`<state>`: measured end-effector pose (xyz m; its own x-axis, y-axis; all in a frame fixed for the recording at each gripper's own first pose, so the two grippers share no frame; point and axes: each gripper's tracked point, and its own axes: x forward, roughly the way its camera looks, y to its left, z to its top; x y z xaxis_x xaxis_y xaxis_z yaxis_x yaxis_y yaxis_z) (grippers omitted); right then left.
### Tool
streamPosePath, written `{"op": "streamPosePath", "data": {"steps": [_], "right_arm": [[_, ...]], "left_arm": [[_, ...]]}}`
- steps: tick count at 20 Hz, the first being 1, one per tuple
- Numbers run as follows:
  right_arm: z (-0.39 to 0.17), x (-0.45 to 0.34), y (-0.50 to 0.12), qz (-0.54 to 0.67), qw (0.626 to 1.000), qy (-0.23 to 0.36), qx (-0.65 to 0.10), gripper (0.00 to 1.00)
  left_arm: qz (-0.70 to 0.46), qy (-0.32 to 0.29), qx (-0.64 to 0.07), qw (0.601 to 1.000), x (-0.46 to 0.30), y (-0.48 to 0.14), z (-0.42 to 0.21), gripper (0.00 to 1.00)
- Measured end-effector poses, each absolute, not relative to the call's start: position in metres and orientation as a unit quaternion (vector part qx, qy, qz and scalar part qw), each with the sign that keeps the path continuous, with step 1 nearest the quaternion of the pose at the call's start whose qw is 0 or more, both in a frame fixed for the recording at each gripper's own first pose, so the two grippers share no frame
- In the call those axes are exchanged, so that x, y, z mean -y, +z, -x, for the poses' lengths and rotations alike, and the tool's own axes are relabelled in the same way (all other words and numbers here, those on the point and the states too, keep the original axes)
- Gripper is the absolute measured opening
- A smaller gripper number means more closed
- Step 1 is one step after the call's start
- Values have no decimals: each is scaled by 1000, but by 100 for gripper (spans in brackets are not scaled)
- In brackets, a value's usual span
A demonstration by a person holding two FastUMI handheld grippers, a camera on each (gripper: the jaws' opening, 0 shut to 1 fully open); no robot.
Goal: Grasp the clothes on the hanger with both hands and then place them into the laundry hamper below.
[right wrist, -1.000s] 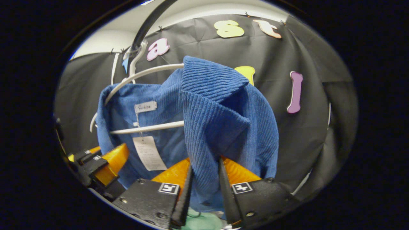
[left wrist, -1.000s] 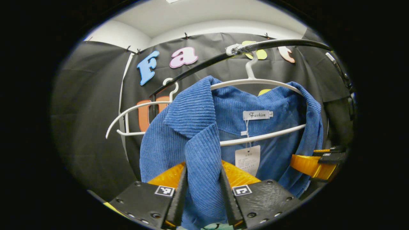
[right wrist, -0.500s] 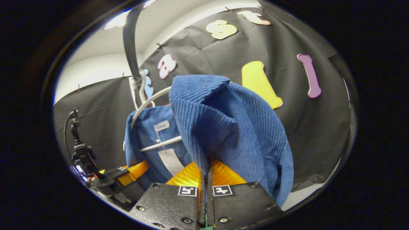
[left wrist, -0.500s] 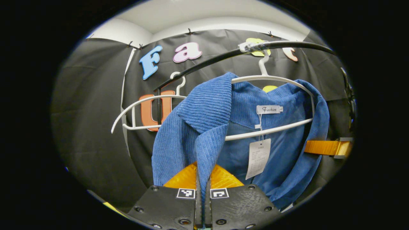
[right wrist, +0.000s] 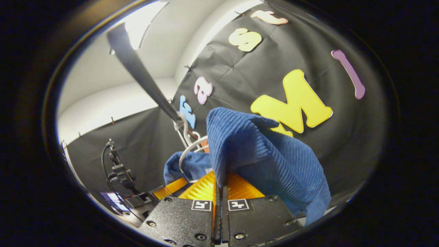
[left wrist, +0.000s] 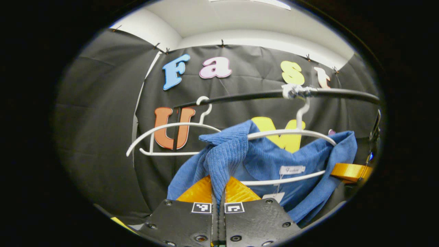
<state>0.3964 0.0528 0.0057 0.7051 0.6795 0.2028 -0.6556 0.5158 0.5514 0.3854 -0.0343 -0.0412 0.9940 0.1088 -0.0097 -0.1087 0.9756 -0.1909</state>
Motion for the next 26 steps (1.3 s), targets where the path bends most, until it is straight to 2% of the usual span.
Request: {"op": "streamPosePath", "data": {"steps": [2, 3, 4, 6, 7, 8, 11, 12, 15, 16, 17, 19, 24, 26], "right_arm": [[-401, -44, 17, -339, 856, 389, -10, 4], [-400, -39, 23, -354, 849, 392, -5, 4], [-401, -33, 30, -370, 840, 397, 4, 4], [-411, -18, 42, -409, 822, 396, 16, 4], [-416, -8, 46, -430, 814, 391, 19, 4], [-422, 0, 49, -446, 808, 385, 23, 4], [-439, 27, 53, -491, 793, 359, 34, 4], [-446, 33, 49, -500, 793, 347, 31, 4], [-460, 45, 36, -518, 792, 323, 22, 4], [-462, 45, 33, -523, 790, 319, 20, 4], [-466, 47, 28, -527, 789, 316, 17, 4], [-471, 50, 19, -536, 786, 308, 10, 4], [-478, 55, 13, -567, 767, 301, 2, 4], [-480, 55, 8, -570, 766, 298, -8, 4]], "left_arm": [[109, 62, 13, 992, 17, -21, -390, 0], [116, 67, 18, 991, 9, -13, -393, 4], [111, 77, 21, 991, -3, -7, -393, 0], [108, 76, 33, 991, -18, 8, -400, 0], [116, 71, 32, 990, -22, 11, -404, 4], [124, 66, 26, 990, -27, 9, -409, 0], [121, 69, 16, 990, -45, 5, -413, 5], [119, 79, 12, 990, -53, -1, -414, 0], [143, 72, -22, 987, -51, -29, -419, 0], [141, 72, -31, 987, -54, -35, -420, 4], [141, 68, -39, 987, -53, -43, -421, 0], [151, 60, -57, 985, -56, -60, -428, 0], [209, 27, -57, 976, -54, -66, -431, 0], [255, 9, -50, 966, -58, -63, -431, 4]]}}
